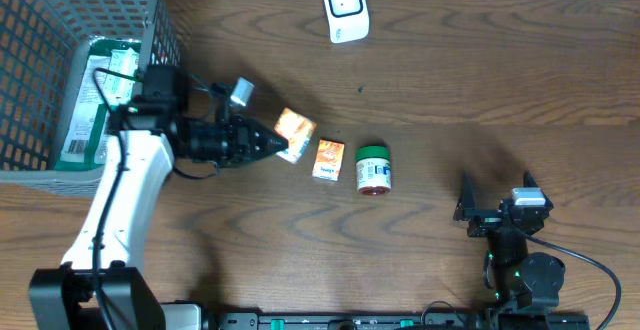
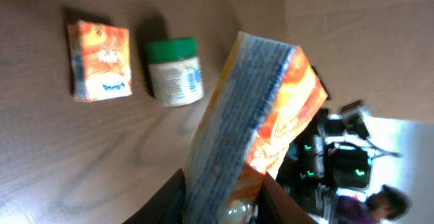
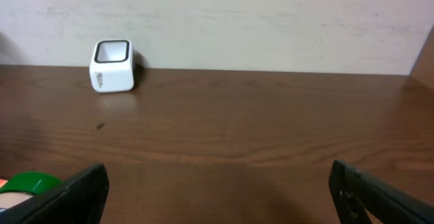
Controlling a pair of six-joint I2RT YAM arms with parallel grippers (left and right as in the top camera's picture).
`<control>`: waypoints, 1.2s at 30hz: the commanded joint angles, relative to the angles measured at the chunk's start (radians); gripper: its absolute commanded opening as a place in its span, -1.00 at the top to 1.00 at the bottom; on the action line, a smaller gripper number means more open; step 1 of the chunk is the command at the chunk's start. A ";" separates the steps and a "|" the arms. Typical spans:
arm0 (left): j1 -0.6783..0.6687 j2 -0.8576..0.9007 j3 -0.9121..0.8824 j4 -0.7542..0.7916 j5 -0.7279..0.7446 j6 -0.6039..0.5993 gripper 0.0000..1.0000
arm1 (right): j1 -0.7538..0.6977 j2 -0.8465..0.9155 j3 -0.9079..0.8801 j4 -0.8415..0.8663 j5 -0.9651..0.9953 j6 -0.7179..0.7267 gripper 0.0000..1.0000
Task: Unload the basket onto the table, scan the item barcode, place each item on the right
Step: 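Lift the tissue pack out and carry it toward the scanner, then place the second tissue pack on the table left of the first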
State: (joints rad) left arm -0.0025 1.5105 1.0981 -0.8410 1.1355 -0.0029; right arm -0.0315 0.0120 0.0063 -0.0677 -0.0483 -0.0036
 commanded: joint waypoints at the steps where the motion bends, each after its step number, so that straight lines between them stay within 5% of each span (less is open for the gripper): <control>1: -0.025 0.007 -0.080 0.105 -0.061 -0.163 0.39 | 0.013 -0.005 -0.001 -0.004 0.006 0.006 -0.99; 13: -0.150 0.007 -0.352 0.532 -0.452 -0.586 0.39 | 0.013 -0.005 -0.001 -0.004 0.006 0.006 -0.99; 29: -0.341 0.007 -0.375 0.575 -0.753 -0.674 0.38 | 0.013 -0.005 -0.001 -0.004 0.006 0.006 -0.99; 33: -0.356 0.007 -0.375 0.586 -0.755 -0.679 -0.03 | 0.013 -0.005 -0.001 -0.004 0.006 0.006 -0.98; 36: -0.357 0.007 -0.375 0.586 -0.756 -0.679 -0.17 | 0.013 -0.005 -0.001 -0.004 0.006 0.006 -0.98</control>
State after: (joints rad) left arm -0.3557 1.5124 0.7261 -0.2569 0.4107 -0.6762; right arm -0.0315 0.0120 0.0063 -0.0677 -0.0483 -0.0036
